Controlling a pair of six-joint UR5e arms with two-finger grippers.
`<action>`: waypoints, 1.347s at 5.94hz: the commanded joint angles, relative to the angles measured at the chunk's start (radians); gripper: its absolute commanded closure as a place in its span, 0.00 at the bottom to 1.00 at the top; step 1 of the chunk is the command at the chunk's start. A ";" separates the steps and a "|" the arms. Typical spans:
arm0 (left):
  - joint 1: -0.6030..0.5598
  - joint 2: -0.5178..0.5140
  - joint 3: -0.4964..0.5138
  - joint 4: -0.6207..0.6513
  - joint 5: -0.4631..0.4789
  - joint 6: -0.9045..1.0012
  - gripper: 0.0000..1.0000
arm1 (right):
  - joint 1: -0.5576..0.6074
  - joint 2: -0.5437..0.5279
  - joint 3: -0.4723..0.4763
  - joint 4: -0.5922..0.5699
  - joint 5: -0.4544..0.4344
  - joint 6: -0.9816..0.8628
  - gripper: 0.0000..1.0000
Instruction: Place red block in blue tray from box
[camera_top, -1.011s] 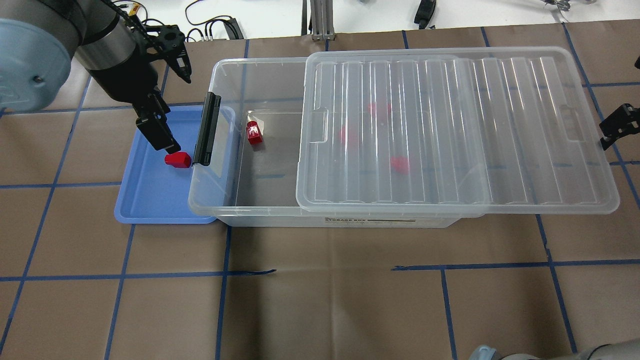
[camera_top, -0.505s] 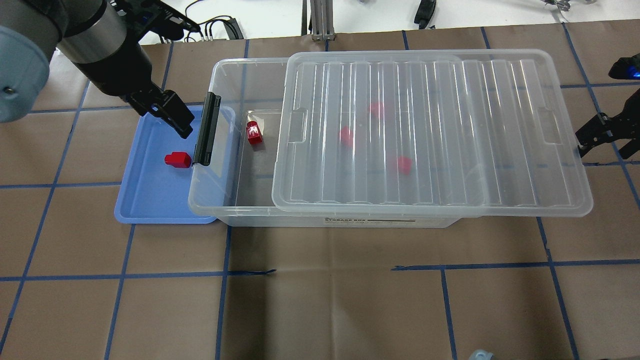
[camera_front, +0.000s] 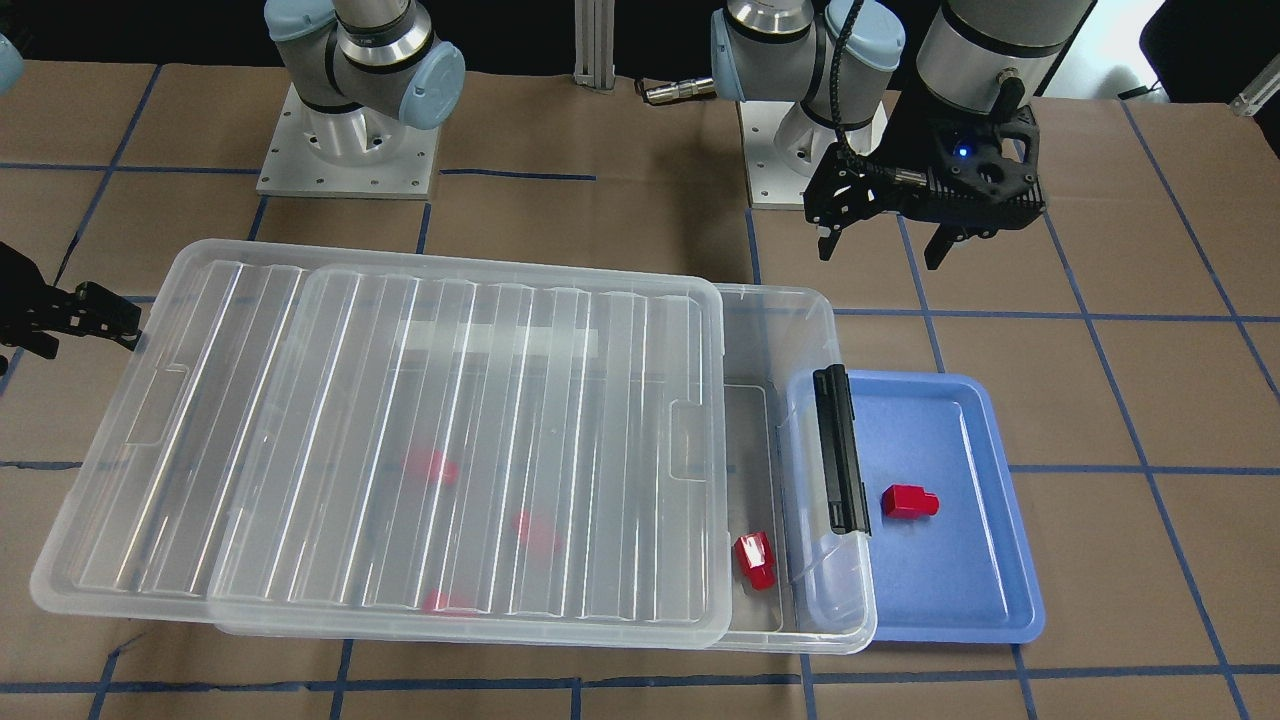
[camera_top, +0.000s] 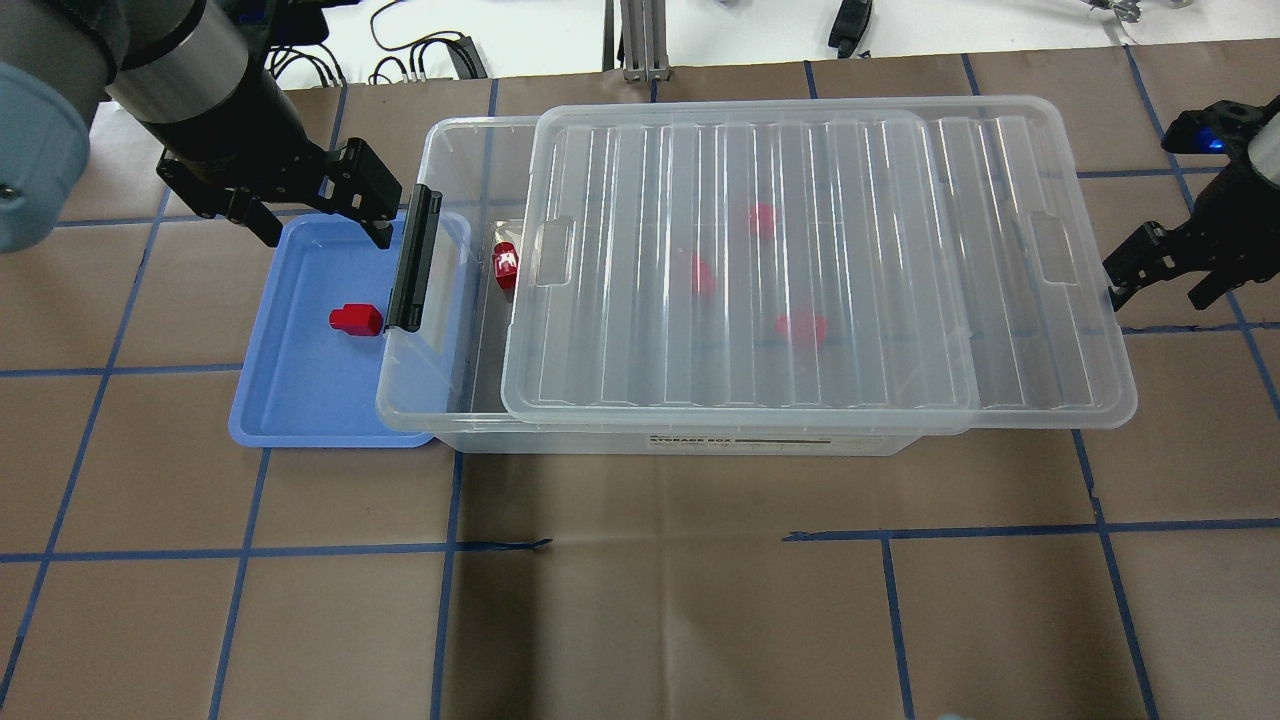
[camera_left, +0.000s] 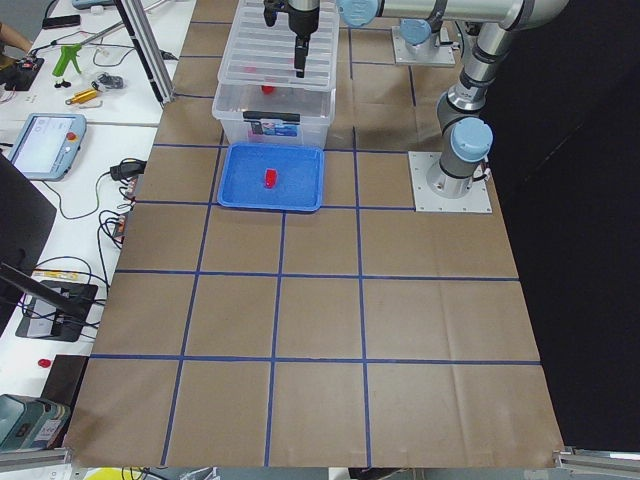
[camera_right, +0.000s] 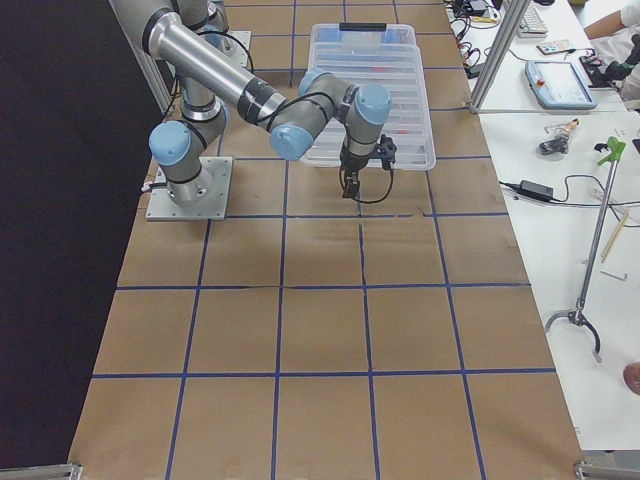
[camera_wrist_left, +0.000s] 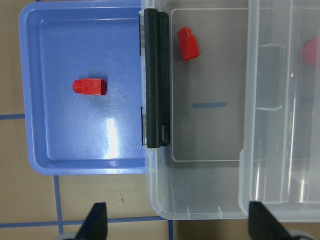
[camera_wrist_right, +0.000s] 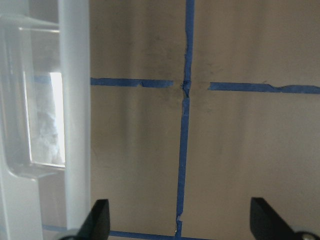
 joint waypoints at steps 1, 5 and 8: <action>-0.005 -0.001 0.002 0.002 -0.004 -0.132 0.02 | 0.056 -0.009 0.001 0.006 0.009 0.044 0.00; -0.057 -0.015 0.001 0.037 -0.005 -0.120 0.02 | 0.163 -0.015 -0.007 0.008 0.004 0.130 0.00; -0.057 -0.009 -0.010 0.043 -0.005 -0.117 0.02 | 0.168 -0.048 -0.166 0.108 -0.086 0.172 0.00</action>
